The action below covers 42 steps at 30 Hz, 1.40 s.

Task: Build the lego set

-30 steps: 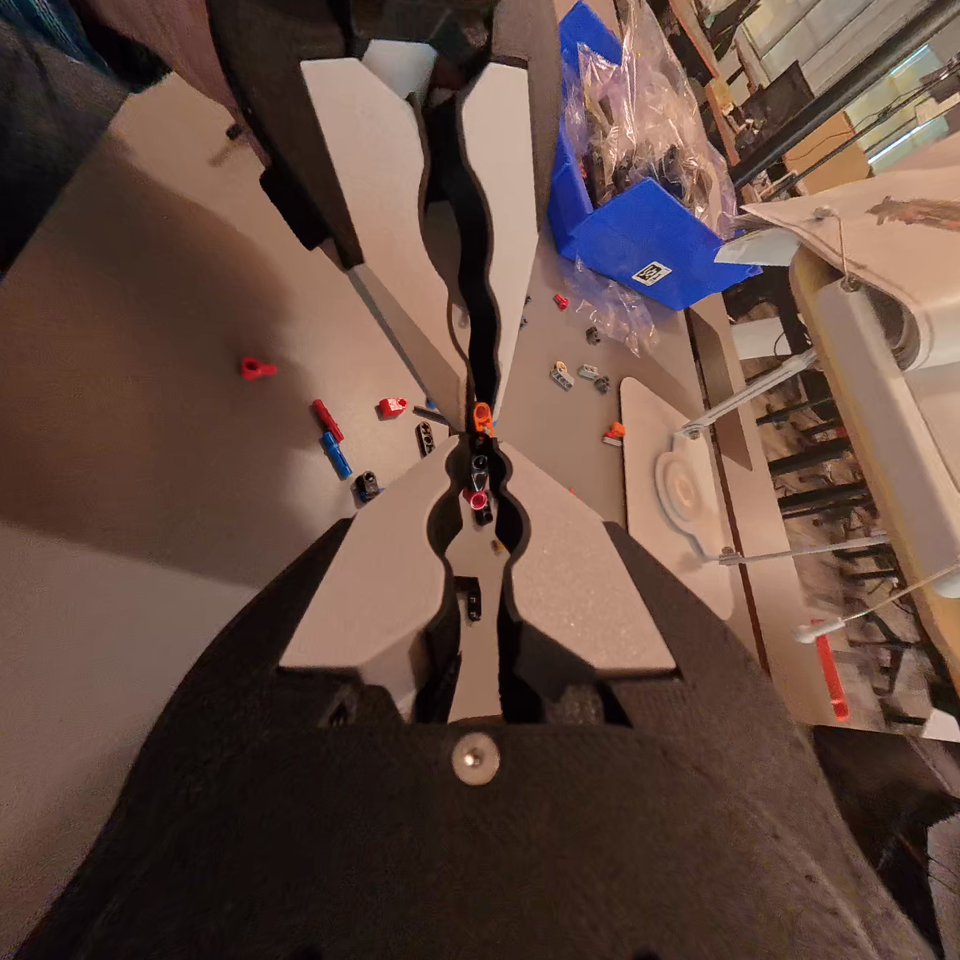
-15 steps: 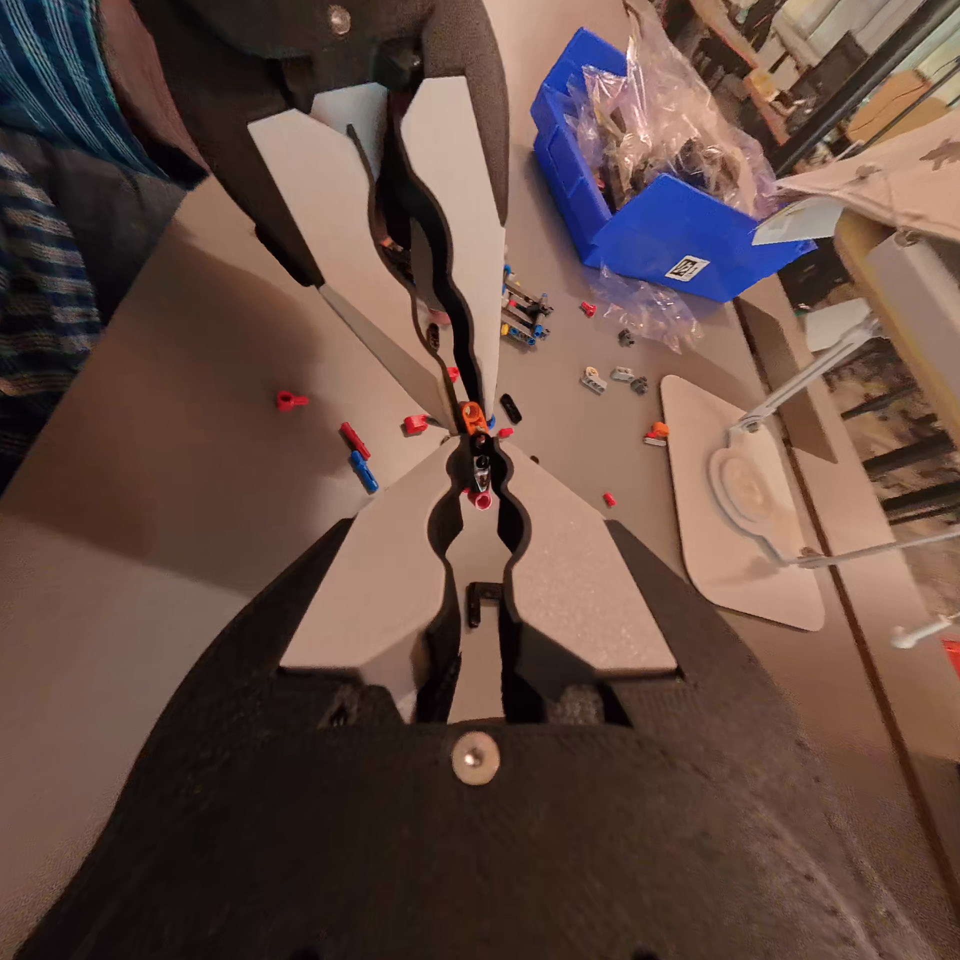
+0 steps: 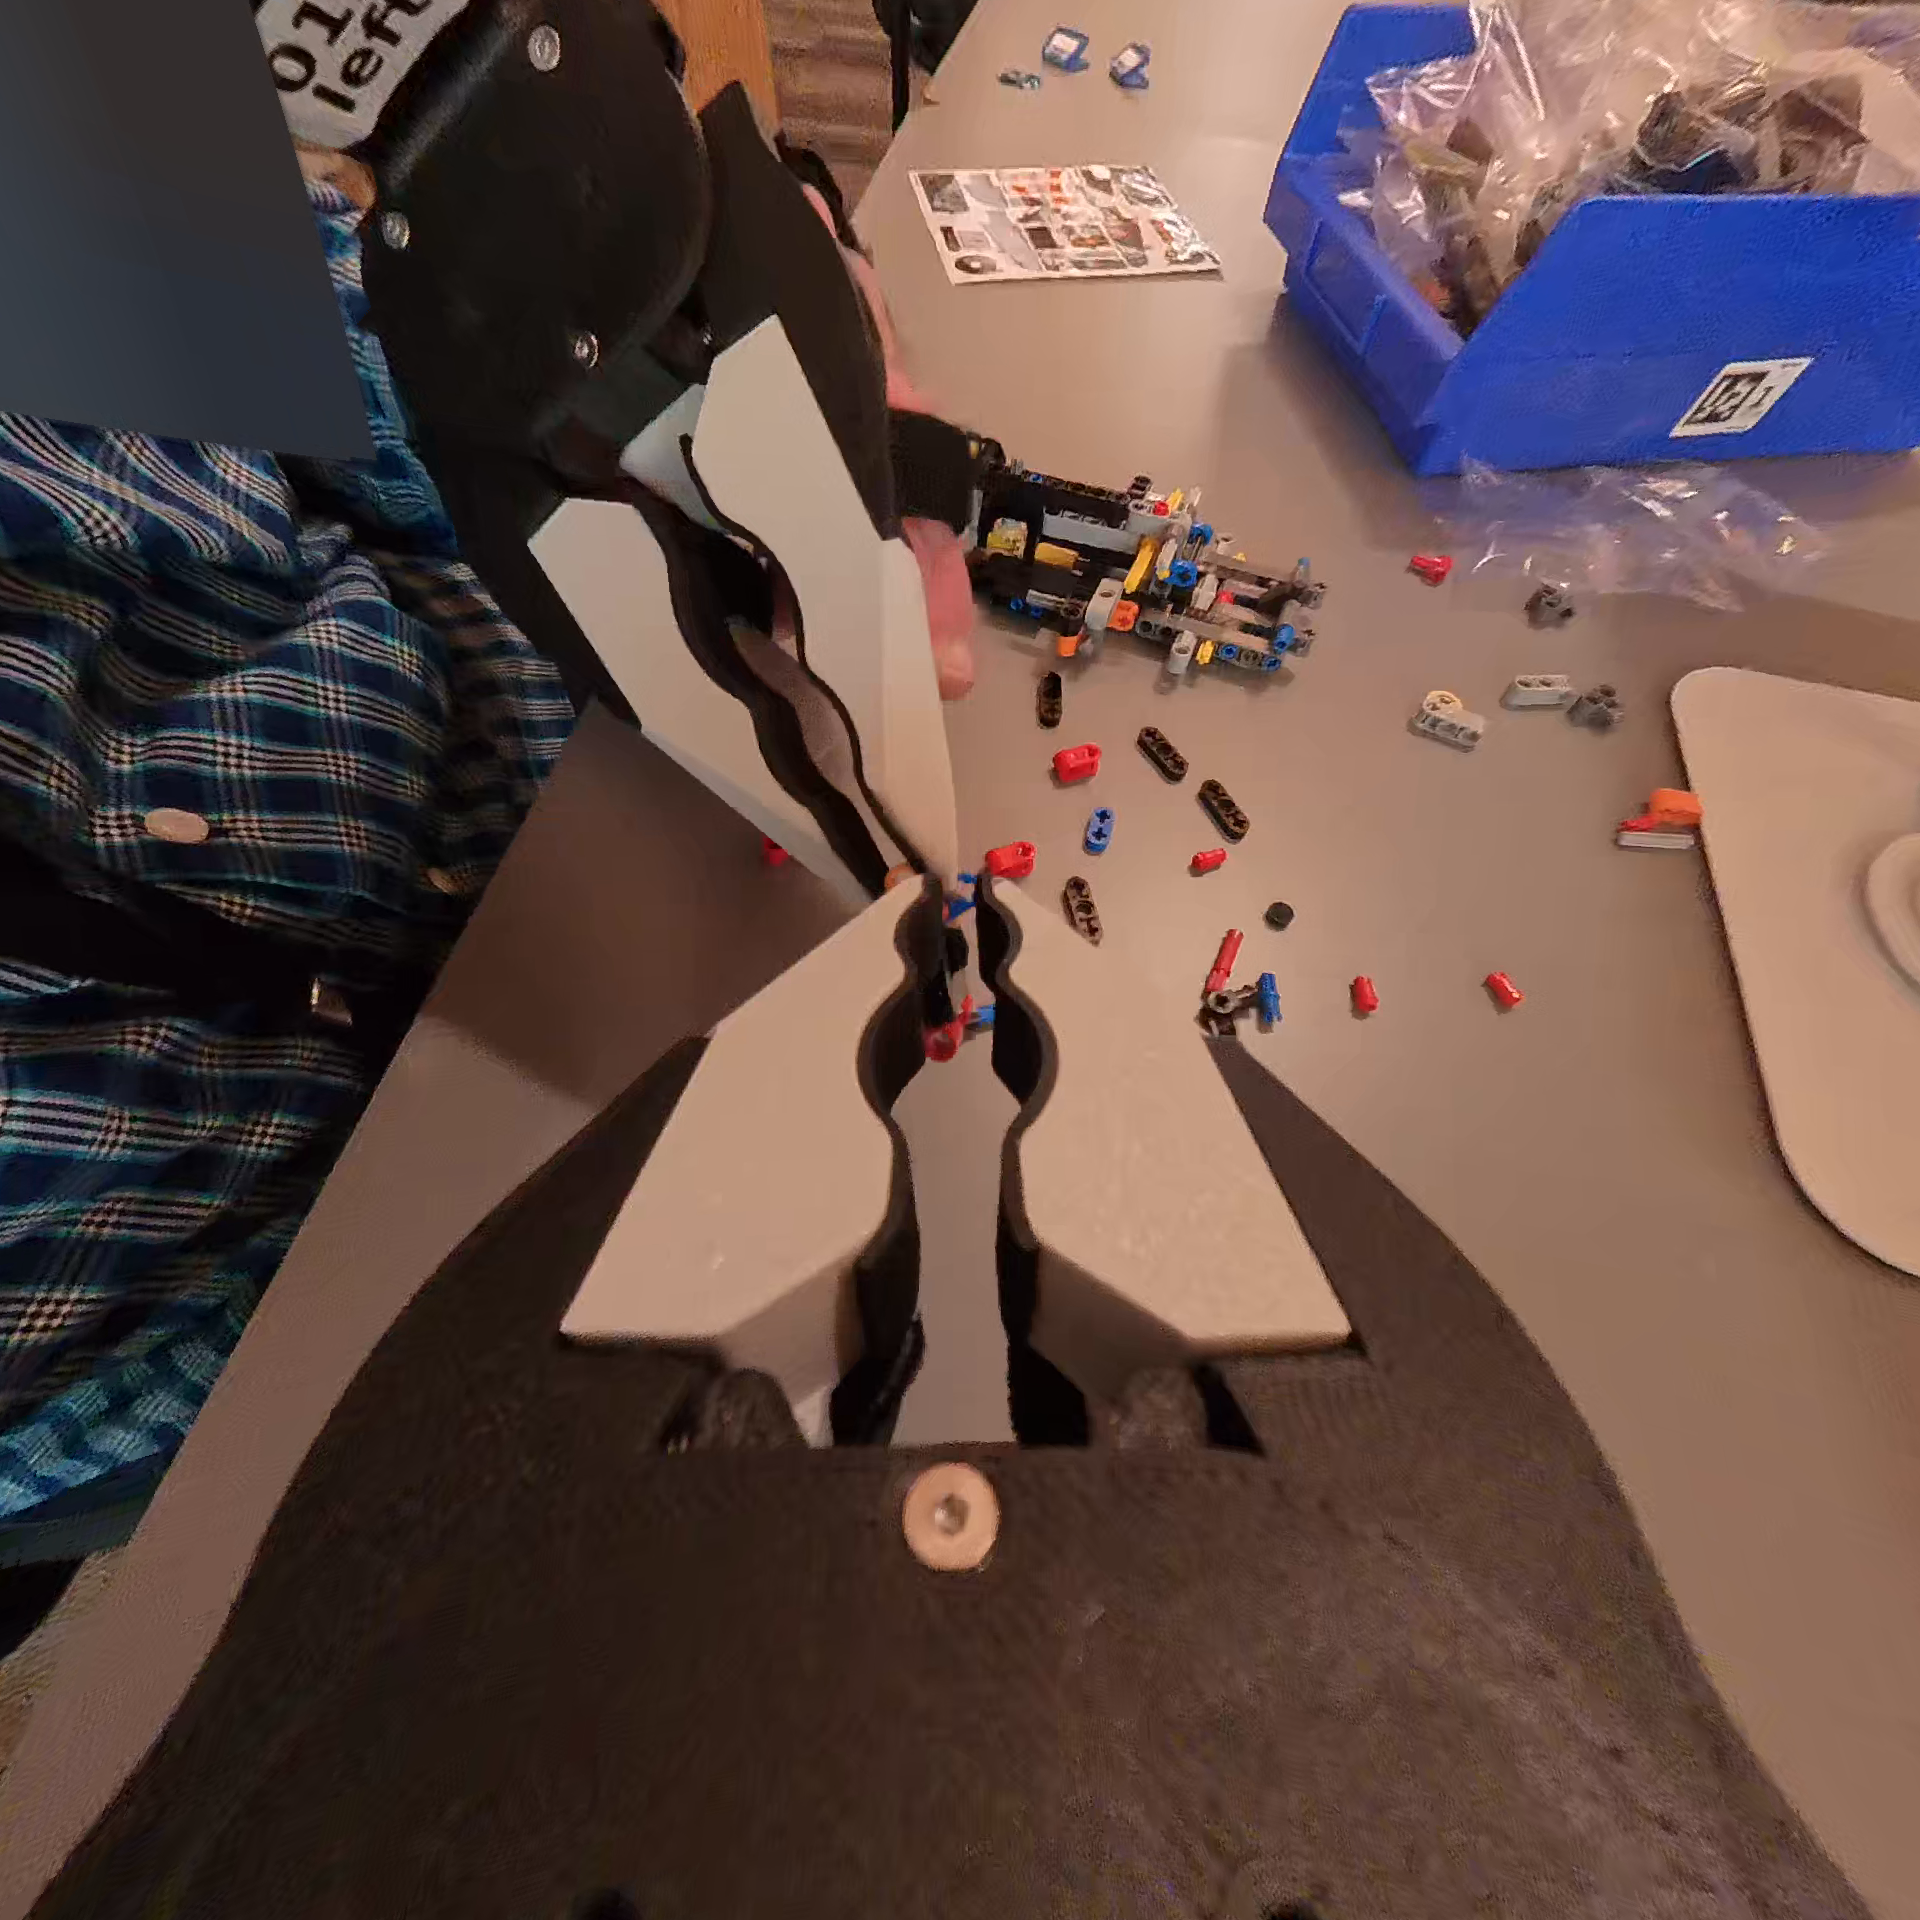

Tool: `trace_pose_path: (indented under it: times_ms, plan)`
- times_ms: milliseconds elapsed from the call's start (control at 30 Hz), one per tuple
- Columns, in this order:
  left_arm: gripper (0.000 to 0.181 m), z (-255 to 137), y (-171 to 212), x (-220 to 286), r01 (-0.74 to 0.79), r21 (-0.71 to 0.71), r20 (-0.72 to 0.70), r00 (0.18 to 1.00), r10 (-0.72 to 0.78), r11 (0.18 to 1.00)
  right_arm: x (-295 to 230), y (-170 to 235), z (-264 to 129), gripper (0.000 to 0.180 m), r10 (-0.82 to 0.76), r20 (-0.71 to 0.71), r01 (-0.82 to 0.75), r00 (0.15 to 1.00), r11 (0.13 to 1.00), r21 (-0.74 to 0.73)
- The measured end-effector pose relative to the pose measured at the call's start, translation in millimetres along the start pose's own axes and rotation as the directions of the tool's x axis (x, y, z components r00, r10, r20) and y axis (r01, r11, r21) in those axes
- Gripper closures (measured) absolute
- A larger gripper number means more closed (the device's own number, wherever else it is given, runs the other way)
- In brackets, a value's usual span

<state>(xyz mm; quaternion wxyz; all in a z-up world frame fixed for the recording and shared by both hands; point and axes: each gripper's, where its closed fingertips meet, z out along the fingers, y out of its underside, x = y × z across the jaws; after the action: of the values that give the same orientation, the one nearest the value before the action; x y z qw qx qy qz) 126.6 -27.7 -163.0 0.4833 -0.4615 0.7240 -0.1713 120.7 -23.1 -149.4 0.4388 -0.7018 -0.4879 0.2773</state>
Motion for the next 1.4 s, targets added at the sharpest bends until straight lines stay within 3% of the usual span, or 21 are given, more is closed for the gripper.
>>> trace_pose_path:
  times_ms: [600, 767, 1067, 1400]
  plan:
    - [0.175, 10.8, 13.0, 19.9, -0.076, -0.026, -0.012, 0.997, 0.076, 0.997, -8.6, 29.5, 10.0, 0.175, -0.006, 0.017, 0.008, 1.0, 0.992, -0.125]
    - [0.175, 6.6, 10.5, 14.5, -0.034, -0.008, 0.002, 0.999, 0.034, 0.999, -11.7, 35.1, 8.4, 0.167, -0.073, 0.008, 0.074, 0.997, 0.985, -0.159]
    - [0.175, 6.1, 11.0, 16.5, -0.034, -0.003, 0.001, 0.999, 0.034, 0.999, -12.2, 31.6, 11.9, 0.176, -0.159, -0.045, 0.151, 0.986, 0.977, -0.152]
    - [0.175, 6.4, 14.7, 19.2, -0.092, -0.009, 0.025, 0.995, 0.092, 0.996, -11.7, 35.8, 14.6, 0.176, 0.002, -0.044, -0.007, 0.999, 0.994, -0.108]
